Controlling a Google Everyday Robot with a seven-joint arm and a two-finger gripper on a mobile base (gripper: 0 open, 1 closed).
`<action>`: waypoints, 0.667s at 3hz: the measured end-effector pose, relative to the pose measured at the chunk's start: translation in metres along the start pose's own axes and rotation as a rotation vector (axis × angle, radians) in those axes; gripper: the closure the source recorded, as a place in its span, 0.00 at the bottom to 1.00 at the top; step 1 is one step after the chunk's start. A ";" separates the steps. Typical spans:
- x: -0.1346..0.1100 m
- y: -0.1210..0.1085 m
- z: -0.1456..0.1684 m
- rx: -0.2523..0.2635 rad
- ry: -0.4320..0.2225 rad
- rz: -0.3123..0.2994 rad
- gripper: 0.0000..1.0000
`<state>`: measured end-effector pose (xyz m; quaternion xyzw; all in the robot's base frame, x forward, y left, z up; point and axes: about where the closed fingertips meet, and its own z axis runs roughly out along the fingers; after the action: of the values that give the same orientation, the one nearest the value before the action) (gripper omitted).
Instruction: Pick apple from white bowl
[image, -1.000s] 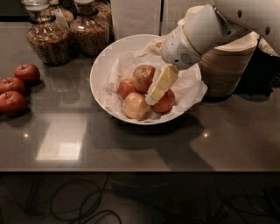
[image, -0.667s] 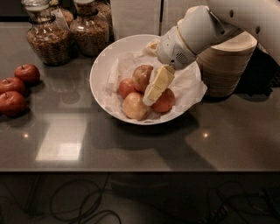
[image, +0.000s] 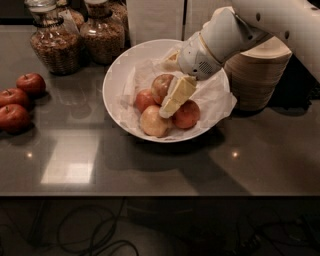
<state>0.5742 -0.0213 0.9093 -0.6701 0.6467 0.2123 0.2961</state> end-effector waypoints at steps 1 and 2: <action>0.000 0.000 0.000 0.000 0.000 0.000 0.41; 0.000 0.000 0.000 0.000 0.000 0.000 0.65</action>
Offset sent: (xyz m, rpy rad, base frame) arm 0.0000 0.0000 0.0000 0.0000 0.0000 0.0000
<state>0.5742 -0.0212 0.9093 -0.6701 0.6467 0.2123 0.2961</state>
